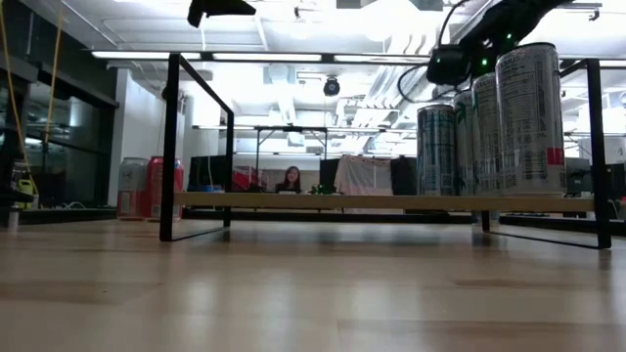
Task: Place canned beverage on shelf
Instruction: Put the blue soda can on the shelf aligned with the other blue soda can
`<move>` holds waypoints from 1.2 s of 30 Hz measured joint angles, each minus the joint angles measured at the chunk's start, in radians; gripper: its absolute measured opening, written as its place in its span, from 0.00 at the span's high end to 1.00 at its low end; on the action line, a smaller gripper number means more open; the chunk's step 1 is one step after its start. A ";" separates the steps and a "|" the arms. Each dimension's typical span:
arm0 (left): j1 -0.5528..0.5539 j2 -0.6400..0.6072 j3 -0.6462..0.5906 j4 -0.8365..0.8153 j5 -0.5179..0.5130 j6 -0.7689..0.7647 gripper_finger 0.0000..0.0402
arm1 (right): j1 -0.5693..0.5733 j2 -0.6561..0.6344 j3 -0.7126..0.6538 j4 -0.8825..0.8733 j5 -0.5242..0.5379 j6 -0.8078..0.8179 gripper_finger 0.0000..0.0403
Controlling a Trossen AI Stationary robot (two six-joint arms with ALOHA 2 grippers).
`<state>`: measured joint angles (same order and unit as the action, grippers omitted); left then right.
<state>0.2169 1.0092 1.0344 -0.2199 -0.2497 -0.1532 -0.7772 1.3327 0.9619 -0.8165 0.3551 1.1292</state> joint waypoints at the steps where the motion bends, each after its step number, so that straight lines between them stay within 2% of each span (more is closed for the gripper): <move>1: 0.000 0.000 0.000 0.000 0.000 0.000 0.63 | 0.006 -0.013 0.000 0.002 0.041 0.027 0.11; 4: 0.000 0.000 0.000 0.000 0.000 0.000 0.63 | 0.012 -0.048 0.000 -0.007 0.176 0.135 0.11; 6: 0.000 0.000 0.000 -0.001 0.000 0.000 0.63 | 0.000 -0.052 0.001 -0.021 0.230 0.197 0.11; 16: 0.000 0.000 0.000 -0.001 0.004 -0.001 0.63 | -0.101 0.002 0.000 0.093 0.229 0.225 0.11; 22: 0.000 0.000 0.000 -0.001 0.004 -0.001 0.63 | -0.109 0.009 0.000 0.097 0.249 0.299 0.11; 26: 0.000 0.000 0.000 -0.001 0.004 -0.001 0.63 | -0.129 0.016 0.000 0.097 0.224 0.296 0.11; 36: 0.000 0.000 0.000 -0.001 0.004 0.024 0.63 | -0.128 0.130 0.000 0.149 0.240 0.338 0.11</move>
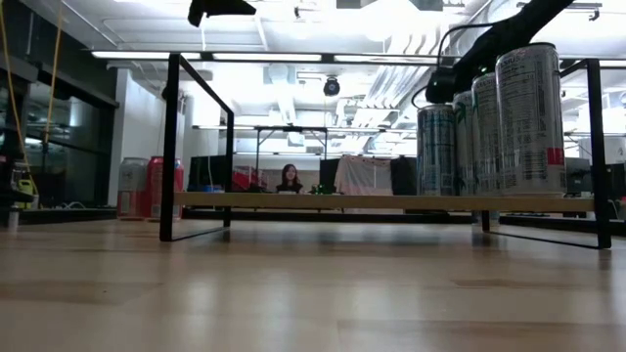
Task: Place canned beverage on shelf
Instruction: Put the blue soda can on the shelf aligned with the other blue soda can
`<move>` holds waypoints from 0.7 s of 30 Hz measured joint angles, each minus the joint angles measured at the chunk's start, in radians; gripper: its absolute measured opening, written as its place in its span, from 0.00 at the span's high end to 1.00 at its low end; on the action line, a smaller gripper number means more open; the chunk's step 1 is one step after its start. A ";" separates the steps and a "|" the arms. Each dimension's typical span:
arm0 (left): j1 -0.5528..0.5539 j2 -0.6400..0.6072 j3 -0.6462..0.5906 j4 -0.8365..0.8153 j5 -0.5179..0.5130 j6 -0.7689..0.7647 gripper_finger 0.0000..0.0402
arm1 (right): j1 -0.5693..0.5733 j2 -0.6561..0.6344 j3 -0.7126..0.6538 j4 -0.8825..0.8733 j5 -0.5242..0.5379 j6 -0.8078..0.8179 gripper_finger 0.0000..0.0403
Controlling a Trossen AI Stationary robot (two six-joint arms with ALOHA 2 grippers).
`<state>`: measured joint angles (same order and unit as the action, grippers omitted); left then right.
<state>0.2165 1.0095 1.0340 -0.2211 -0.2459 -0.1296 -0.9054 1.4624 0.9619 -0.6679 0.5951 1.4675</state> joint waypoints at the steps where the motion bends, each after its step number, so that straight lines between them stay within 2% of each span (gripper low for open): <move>1: 0.000 0.000 0.000 0.000 0.000 0.000 0.63 | 0.000 0.005 0.000 -0.001 0.005 -0.001 0.11; 8: 0.000 0.000 0.000 0.000 0.000 0.000 0.63 | -0.007 0.007 0.000 -0.014 0.031 -0.009 0.13; 11: 0.000 0.000 0.000 0.001 0.000 0.000 0.63 | -0.007 0.007 0.000 -0.023 0.022 -0.009 0.20; 16: 0.000 0.000 0.000 0.001 -0.001 0.001 0.63 | -0.014 0.006 0.000 -0.021 0.015 -0.040 0.41; 21: 0.000 0.000 0.000 0.001 -0.003 0.001 0.63 | -0.021 0.005 0.000 -0.011 -0.005 -0.123 0.44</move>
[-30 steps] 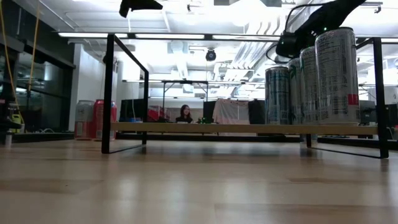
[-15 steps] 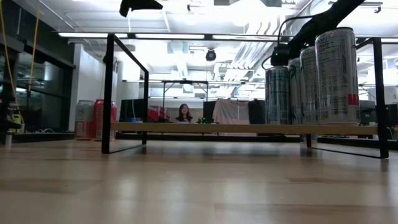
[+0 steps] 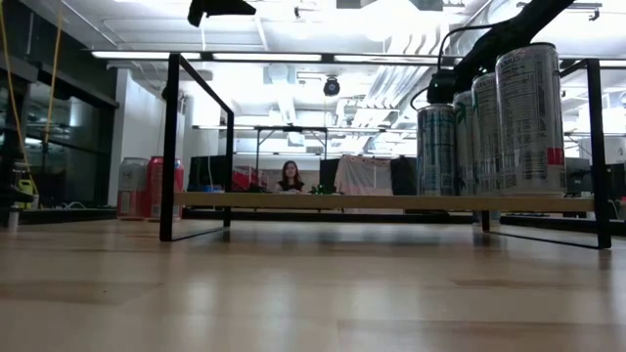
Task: Place canned beverage on shelf
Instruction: Put the blue soda can on the shelf aligned with the other blue soda can
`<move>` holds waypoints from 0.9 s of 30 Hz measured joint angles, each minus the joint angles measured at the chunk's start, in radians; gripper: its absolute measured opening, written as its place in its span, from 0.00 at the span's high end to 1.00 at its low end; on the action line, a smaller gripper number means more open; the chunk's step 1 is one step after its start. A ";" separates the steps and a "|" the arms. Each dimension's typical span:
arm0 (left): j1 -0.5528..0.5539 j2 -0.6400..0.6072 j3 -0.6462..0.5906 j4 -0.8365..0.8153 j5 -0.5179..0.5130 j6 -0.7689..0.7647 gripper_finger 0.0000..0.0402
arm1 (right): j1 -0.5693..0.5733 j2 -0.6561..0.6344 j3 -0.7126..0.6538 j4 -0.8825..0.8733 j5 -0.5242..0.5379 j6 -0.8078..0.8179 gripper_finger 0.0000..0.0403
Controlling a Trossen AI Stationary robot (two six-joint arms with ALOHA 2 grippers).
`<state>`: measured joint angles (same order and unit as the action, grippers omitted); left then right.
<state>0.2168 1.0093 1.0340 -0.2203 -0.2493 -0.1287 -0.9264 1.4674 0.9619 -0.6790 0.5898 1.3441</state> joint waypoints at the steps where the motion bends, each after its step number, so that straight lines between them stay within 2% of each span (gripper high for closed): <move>1: 0.000 0.000 0.000 0.000 0.000 0.000 0.63 | -0.001 -0.002 0.000 -0.001 -0.008 -0.009 0.44; 5: 0.000 0.000 0.000 0.000 0.000 0.000 0.63 | 0.012 -0.047 -0.003 0.014 -0.044 -0.068 0.44; 9: 0.000 0.000 0.000 0.000 0.000 -0.020 0.63 | 0.057 -0.163 -0.002 0.113 -0.018 -0.163 0.44; 13: 0.000 0.000 0.000 0.000 0.000 -0.026 0.63 | 0.118 -0.289 -0.002 0.241 -0.051 -0.311 0.44; 17: 0.000 0.000 0.000 0.000 0.000 -0.025 0.63 | 0.223 -0.369 -0.001 0.395 -0.218 -0.448 0.44; 22: 0.000 0.000 0.000 0.000 0.000 -0.018 0.63 | 0.399 -0.395 0.016 0.614 -0.454 -0.541 0.44; 25: 0.000 0.000 0.000 0.000 0.000 -0.018 0.63 | 0.511 -0.370 0.121 0.559 -0.535 -0.652 0.44; 27: 0.000 0.000 0.000 0.000 -0.001 -0.018 0.63 | 0.586 -0.338 0.238 0.416 -0.545 -0.748 0.44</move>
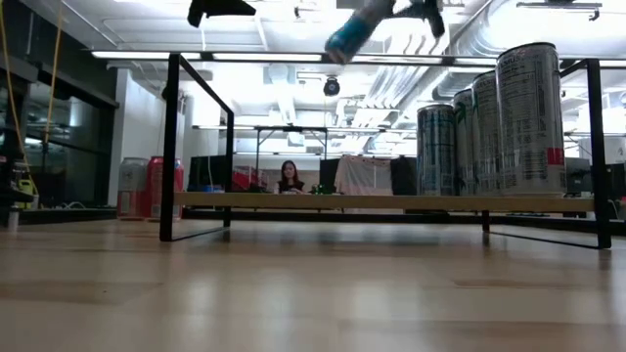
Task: Place canned beverage on shelf
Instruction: Put the blue soda can on the shelf aligned with the other blue soda can
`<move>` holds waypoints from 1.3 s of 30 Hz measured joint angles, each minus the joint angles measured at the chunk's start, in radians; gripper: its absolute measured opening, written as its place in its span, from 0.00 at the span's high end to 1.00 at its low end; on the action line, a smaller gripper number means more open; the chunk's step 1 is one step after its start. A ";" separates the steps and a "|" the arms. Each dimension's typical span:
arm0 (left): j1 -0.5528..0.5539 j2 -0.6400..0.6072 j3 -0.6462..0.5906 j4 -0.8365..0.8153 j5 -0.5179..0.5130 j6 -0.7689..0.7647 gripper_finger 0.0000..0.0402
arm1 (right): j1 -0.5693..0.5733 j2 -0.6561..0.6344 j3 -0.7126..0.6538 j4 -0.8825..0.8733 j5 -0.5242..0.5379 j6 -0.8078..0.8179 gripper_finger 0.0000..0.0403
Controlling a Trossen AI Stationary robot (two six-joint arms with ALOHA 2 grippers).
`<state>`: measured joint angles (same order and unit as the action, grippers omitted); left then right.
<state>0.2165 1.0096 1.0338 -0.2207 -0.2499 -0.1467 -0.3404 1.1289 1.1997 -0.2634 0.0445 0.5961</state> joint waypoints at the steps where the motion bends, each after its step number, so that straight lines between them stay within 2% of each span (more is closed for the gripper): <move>1: 0.000 0.000 0.000 0.000 0.000 0.000 0.63 | 0.035 0.022 0.069 -0.094 0.000 -0.045 0.44; 6: 0.000 0.000 0.000 0.000 -0.001 0.001 0.63 | 0.195 0.173 0.346 -0.487 0.005 -0.195 0.44; 9: 0.000 0.000 0.000 0.000 -0.001 0.000 0.63 | 0.265 0.255 0.418 -0.585 0.005 -0.214 0.44; 12: 0.000 0.000 0.000 0.000 -0.001 -0.006 0.63 | 0.312 0.326 0.427 -0.647 0.005 -0.222 0.44; 21: 0.000 0.000 0.000 0.000 -0.002 -0.006 0.63 | 0.364 0.446 0.264 -0.651 0.006 -0.232 0.44; 29: 0.000 0.000 0.000 0.000 -0.002 -0.007 0.63 | 0.363 0.454 0.148 -0.478 0.043 -0.201 0.40; 33: 0.000 0.000 0.000 0.000 -0.002 -0.007 0.63 | 0.362 0.454 0.113 -0.459 0.079 -0.195 0.39; 39: 0.000 0.000 0.000 0.000 -0.001 -0.007 0.63 | 0.362 0.453 0.105 -0.444 0.079 -0.194 0.38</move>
<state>0.2165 1.0096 1.0336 -0.2203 -0.2512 -0.1539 0.0216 1.5822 1.3048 -0.7075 0.1234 0.4019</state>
